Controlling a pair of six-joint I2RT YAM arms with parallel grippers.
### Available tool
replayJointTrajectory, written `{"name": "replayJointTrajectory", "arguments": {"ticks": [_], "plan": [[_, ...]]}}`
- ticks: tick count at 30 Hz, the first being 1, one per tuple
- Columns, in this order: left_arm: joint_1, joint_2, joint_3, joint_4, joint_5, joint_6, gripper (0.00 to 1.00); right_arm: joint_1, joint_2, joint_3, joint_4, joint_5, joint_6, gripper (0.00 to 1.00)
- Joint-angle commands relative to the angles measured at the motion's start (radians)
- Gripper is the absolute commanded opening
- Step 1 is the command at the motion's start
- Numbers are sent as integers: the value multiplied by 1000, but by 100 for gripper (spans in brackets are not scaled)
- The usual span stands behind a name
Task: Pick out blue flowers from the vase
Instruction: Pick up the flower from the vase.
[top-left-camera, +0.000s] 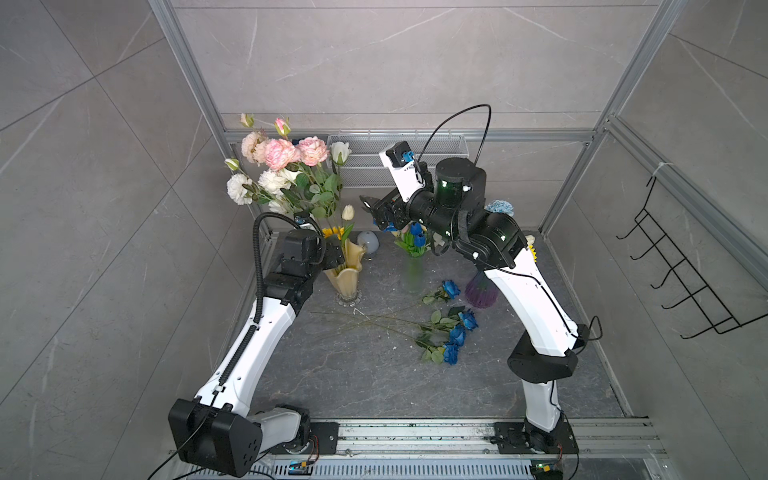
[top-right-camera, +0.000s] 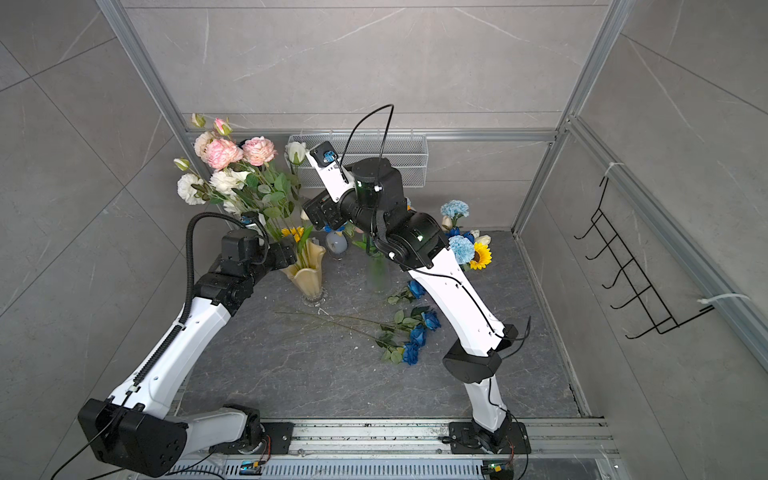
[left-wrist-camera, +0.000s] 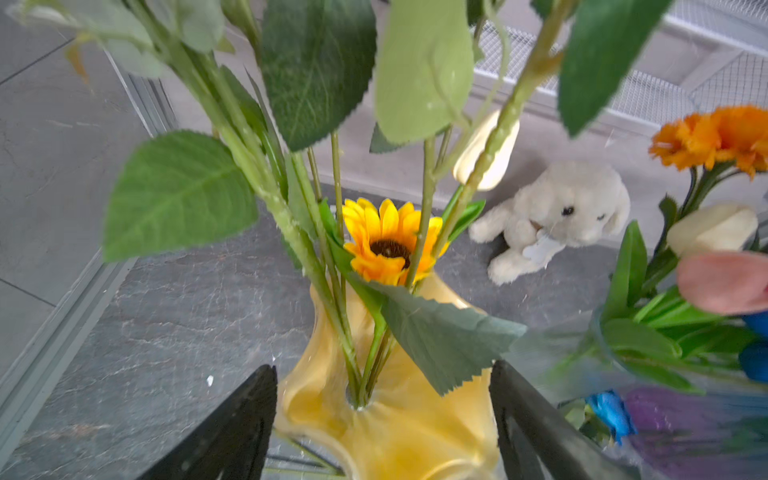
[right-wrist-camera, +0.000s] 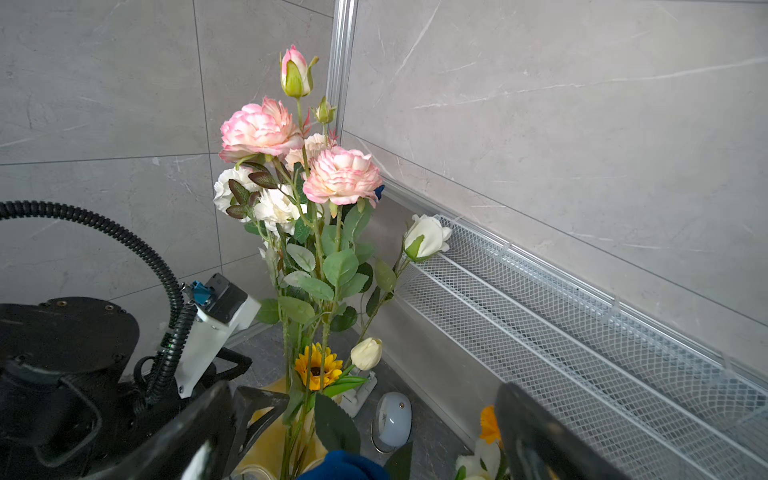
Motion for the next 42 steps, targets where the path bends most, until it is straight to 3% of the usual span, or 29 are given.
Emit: {"name": "replayJointTrajectory", "arguments": {"ticks": [1, 9, 25, 31, 35, 42], "plan": [[5, 28, 61, 129, -15, -61, 83, -11, -45, -28, 35, 9, -3, 100], [-12, 92, 130, 163, -69, -36, 82, -42, -65, -47, 35, -12, 13, 100], [-220, 300, 368, 96, -527, 290, 77, -96, -147, -221, 100, -65, 33, 100], [-226, 307, 390, 65, -640, 349, 60, -109, -191, -305, 145, -87, 48, 100], [-216, 312, 371, 77, -668, 325, 59, -113, -207, -330, 147, -89, 52, 100], [-103, 290, 304, 46, -498, 60, 59, -114, -242, -371, 153, -87, 45, 100]]}}
